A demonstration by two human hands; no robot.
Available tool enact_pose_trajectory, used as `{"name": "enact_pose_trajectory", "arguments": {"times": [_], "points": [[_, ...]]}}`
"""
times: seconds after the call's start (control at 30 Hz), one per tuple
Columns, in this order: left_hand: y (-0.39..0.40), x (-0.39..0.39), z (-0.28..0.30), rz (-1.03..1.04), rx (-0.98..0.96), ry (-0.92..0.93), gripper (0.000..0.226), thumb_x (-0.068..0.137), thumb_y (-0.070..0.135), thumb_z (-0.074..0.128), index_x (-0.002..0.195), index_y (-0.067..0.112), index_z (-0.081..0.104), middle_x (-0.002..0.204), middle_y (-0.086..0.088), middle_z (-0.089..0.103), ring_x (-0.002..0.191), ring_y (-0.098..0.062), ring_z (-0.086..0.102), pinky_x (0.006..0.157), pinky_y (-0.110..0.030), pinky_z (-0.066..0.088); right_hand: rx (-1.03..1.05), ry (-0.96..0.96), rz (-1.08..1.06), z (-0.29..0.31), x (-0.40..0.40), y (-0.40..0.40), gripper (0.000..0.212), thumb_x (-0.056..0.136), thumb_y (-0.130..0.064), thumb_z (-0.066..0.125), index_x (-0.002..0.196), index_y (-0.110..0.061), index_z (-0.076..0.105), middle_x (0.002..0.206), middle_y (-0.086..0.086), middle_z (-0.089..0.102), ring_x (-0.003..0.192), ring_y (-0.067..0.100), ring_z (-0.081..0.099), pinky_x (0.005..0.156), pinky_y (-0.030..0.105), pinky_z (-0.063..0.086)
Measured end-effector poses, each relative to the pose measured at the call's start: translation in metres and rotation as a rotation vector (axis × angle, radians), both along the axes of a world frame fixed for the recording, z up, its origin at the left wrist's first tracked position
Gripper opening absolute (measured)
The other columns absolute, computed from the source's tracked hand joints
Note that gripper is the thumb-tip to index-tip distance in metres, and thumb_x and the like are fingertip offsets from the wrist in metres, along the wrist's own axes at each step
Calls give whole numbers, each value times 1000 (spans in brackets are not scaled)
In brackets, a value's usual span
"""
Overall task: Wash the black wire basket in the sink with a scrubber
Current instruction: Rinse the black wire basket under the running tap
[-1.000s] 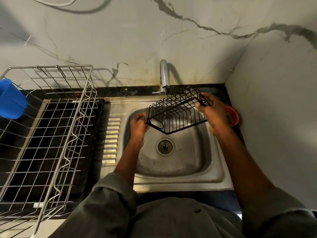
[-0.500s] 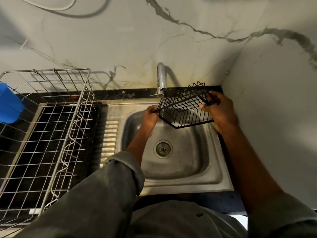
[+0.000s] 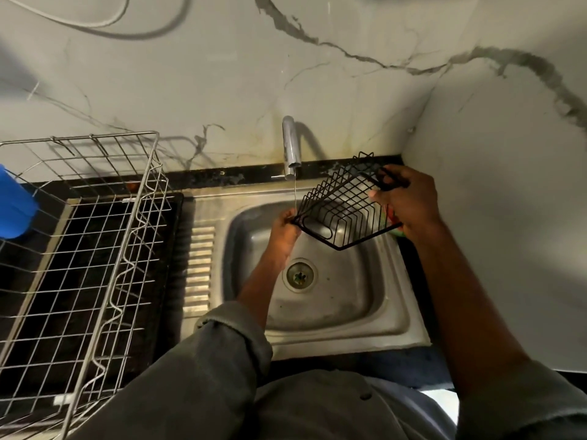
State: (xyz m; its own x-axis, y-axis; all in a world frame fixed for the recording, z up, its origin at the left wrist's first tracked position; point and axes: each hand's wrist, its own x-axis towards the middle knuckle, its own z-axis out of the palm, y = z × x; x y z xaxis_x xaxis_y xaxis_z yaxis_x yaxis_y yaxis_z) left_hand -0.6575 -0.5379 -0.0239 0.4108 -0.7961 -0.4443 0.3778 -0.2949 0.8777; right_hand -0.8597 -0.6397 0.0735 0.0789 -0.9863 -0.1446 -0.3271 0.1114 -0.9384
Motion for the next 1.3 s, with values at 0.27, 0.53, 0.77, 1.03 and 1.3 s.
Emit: {"name": "enact_pose_trajectory", "arguments": {"times": [0.27,0.53,0.77,1.03,1.3], "points": [[7,11,29,-84,-152,-149,51,97,-6,56,135,27,61,146,10,59,124,-1,57,94,-15,49,-59,315,66,-18,53,9,75,53,-45,91,124,-44,64,119,-16,72,106,6,68,90,40,58],[10,21,33,3,-45,-44,43,99,2,44,137,11,60,130,-5,66,120,-27,60,102,-39,49,-194,441,175,-21,81,34,70,63,-31,95,127,-36,67,127,-12,69,119,13,62,102,43,51],[18,28,33,-18,41,-19,44,91,49,58,127,26,69,133,-2,68,125,-25,59,110,-54,43,-261,515,308,-21,93,40,66,65,-31,93,126,-37,66,129,-13,68,123,17,59,107,53,44],[14,36,44,183,152,-117,16,100,27,59,106,18,71,97,-4,76,92,-23,68,94,-52,52,-316,501,474,-17,108,47,68,71,-22,90,131,-39,62,138,-15,61,129,16,54,109,51,42],[38,56,40,468,118,44,10,96,24,66,90,16,68,64,1,71,73,-24,65,72,-38,52,-51,198,352,-15,94,45,65,90,-12,73,147,-29,48,151,-5,46,122,6,48,76,9,48]]}}
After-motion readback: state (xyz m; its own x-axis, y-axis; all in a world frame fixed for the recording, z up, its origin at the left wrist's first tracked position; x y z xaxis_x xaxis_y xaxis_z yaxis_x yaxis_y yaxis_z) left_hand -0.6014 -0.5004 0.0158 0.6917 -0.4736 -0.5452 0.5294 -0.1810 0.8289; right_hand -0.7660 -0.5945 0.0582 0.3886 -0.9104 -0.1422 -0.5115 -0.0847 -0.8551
